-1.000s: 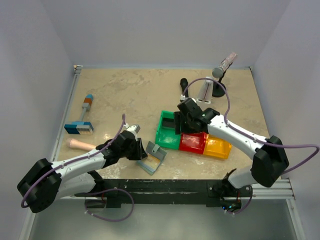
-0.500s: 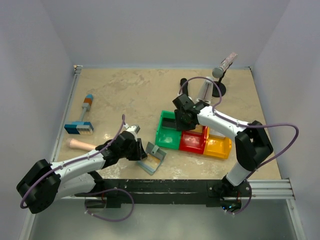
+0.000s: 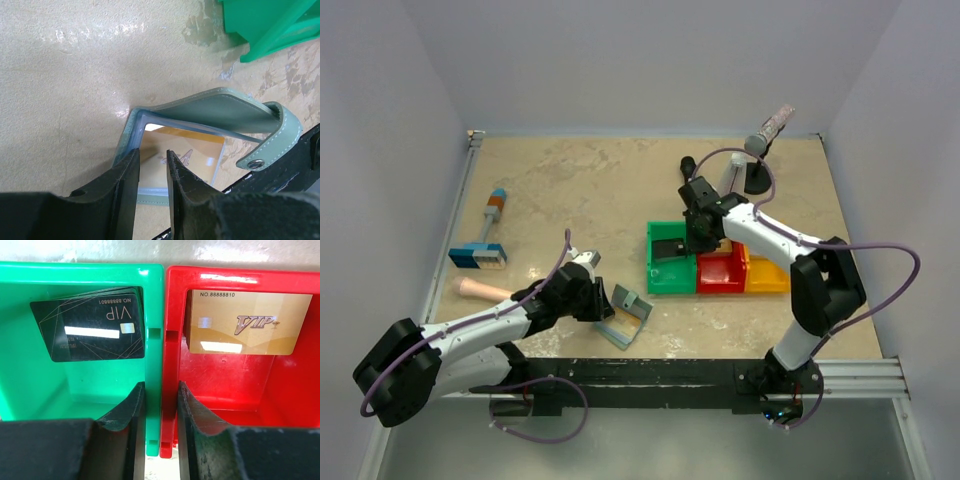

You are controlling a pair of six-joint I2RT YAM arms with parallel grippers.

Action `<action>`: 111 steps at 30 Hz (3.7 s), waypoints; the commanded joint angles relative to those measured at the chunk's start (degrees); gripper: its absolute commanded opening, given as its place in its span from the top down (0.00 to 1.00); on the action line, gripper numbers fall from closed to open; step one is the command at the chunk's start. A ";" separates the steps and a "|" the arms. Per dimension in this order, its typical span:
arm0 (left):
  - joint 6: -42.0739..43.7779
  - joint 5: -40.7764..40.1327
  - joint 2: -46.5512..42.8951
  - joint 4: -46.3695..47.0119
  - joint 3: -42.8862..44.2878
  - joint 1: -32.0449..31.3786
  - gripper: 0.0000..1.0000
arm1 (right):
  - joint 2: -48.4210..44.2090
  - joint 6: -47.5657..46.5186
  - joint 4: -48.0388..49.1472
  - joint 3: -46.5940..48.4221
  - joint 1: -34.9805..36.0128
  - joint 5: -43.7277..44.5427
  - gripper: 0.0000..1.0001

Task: Take the credit cards out of the card holder
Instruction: Move the storage box to the center of the board, then remove the credit card from the card holder.

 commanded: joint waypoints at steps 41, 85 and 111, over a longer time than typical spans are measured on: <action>0.95 0.47 0.05 0.20 -0.69 -0.40 0.68 | 17.17 4.87 -4.84 27.47 -9.64 -3.06 1.00; 2.45 -1.02 -1.18 -3.49 3.26 -0.40 0.67 | -14.47 -11.13 19.15 -13.39 20.15 -19.49 0.01; 5.26 -0.32 6.20 -3.49 12.40 -0.40 0.66 | -8.58 -7.45 21.00 -15.68 23.67 -23.10 0.24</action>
